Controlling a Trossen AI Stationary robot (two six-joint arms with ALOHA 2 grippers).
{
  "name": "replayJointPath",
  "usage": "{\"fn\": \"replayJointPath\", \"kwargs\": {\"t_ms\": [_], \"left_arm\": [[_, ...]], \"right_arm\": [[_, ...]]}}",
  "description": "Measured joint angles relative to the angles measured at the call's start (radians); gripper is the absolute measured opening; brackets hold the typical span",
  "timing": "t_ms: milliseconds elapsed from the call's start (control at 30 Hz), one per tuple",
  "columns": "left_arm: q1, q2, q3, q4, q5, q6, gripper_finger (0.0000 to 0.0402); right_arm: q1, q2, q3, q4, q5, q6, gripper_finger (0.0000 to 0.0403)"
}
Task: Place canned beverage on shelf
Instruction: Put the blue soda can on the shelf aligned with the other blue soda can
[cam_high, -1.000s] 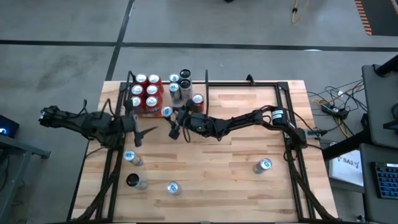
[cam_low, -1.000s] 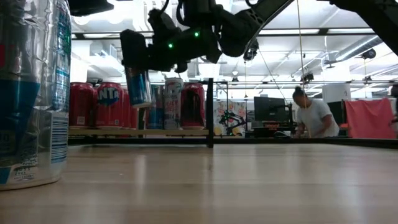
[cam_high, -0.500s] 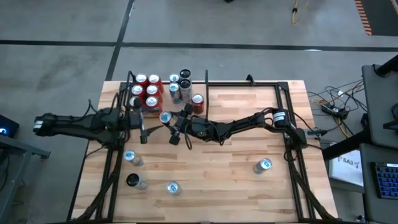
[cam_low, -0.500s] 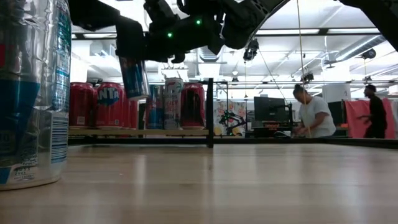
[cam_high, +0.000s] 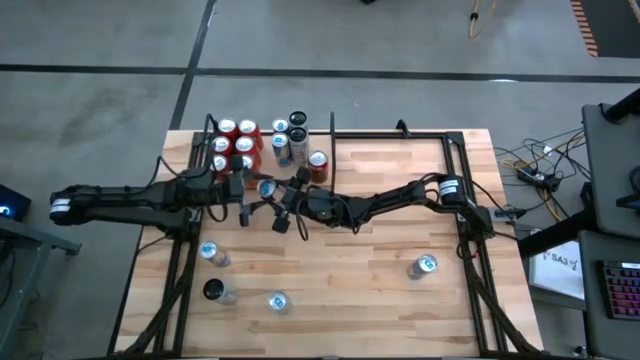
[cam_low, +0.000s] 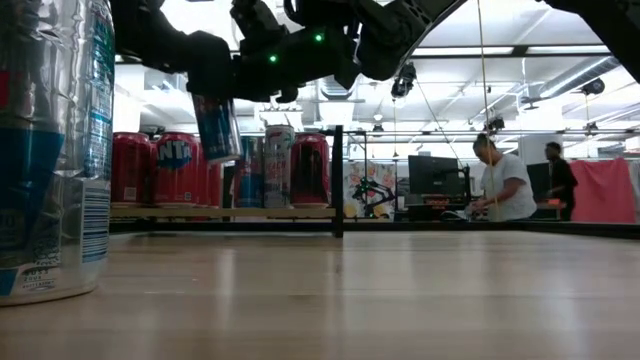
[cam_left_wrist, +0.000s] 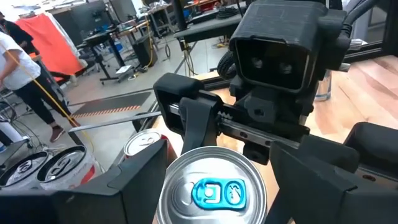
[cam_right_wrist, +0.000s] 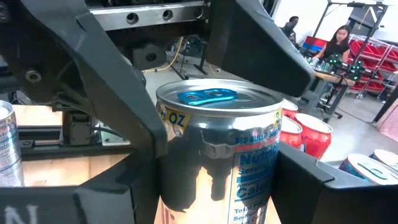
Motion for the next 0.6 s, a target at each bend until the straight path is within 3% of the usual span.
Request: {"fn": "replayJointPath", "kwargs": {"t_ms": [400,600], "left_arm": [[0.018,-0.033,-0.02,0.016,0.0,-0.014,0.0267],[0.017,-0.055,-0.062,0.111,0.024,-0.015,0.0267]], "right_arm": [[0.008,-0.002,0.001,0.047,-0.001,-0.039,0.0221],[0.019,-0.005,0.001,0.079,0.005,-0.077,0.0221]]}}
